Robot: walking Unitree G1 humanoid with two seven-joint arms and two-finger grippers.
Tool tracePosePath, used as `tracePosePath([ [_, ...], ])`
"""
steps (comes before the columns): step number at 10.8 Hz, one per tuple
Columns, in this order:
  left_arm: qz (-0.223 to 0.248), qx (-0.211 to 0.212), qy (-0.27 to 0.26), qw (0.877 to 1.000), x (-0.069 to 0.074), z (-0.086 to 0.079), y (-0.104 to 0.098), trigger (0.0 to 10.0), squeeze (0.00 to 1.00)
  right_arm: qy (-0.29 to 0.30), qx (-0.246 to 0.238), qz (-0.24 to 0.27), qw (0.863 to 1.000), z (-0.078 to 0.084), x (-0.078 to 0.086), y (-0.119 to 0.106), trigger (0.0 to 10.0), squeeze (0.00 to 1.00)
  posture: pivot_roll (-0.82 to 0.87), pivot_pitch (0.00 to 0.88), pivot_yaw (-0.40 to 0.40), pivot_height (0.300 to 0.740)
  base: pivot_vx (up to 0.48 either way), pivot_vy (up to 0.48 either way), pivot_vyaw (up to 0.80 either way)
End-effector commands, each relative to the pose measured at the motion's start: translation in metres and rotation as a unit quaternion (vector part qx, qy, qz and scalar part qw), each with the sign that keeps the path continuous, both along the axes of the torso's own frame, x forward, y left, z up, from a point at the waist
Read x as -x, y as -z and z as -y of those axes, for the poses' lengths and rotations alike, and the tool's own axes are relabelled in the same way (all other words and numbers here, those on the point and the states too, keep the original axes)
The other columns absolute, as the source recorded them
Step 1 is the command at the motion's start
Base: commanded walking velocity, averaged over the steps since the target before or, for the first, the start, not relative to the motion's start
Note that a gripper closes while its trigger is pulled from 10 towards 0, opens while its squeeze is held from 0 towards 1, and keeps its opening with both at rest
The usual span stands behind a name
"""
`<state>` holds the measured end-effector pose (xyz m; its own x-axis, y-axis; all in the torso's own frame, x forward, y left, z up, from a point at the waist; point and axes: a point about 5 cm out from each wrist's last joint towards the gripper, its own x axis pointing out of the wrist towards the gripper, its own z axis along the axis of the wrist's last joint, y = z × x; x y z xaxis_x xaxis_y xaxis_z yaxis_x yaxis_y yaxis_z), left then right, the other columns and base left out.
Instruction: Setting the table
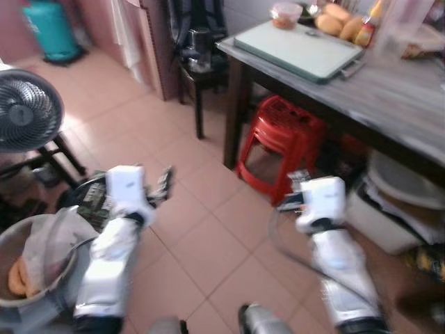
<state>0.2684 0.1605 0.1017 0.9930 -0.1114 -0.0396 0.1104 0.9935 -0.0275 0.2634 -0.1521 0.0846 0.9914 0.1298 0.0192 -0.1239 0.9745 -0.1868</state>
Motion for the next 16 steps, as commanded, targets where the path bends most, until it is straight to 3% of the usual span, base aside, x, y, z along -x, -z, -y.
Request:
tracePosePath([
  [1, 0.008, -0.011, -0.010, 1.000, 0.000, 0.002, -0.002, 10.0, 0.00, 0.014, 0.009, 0.000, 1.000, 0.009, 0.001, -0.001, 10.0, 0.00, -0.06, 0.110, 0.023, 0.740, 0.000, 0.000, 0.00],
  [2, 0.009, -0.025, -0.038, 0.999, 0.000, 0.002, -0.001, 10.0, 0.00, 0.024, 0.006, -0.005, 1.000, 0.012, 0.003, 0.000, 10.0, 0.00, -0.06, 0.110, 0.023, 0.740, 0.000, 0.000, 0.00],
  [4, 0.005, -0.012, 0.016, 1.000, 0.001, 0.006, -0.002, 10.0, 0.00, 0.021, 0.005, -0.005, 1.000, 0.009, 0.004, 0.000, 10.0, 0.00, -0.07, 0.123, 0.025, 0.740, 0.000, 0.000, -0.40],
  [7, 0.003, 0.002, 0.030, 1.000, 0.004, 0.009, -0.002, 10.0, 0.00, 0.027, -0.013, 0.012, 0.999, 0.008, 0.003, -0.012, 10.0, 0.00, -0.07, 0.127, 0.026, 0.740, 0.000, 0.000, 0.00],
  [10, 0.002, 0.013, 0.045, 0.999, 0.007, 0.013, -0.003, 10.0, 0.00, 0.031, -0.013, 0.009, 0.999, 0.009, 0.005, -0.013, 10.0, 0.00, -0.08, 0.133, 0.025, 0.740, 0.080, -0.197, -0.80],
  [16, 0.005, 0.023, 0.011, 1.000, 0.004, 0.006, -0.003, 10.0, 0.00, 0.028, -0.016, 0.001, 0.999, 0.008, 0.006, -0.013, 10.0, 0.00, -0.07, 0.144, 0.024, 0.740, 0.000, 0.000, -0.80],
])
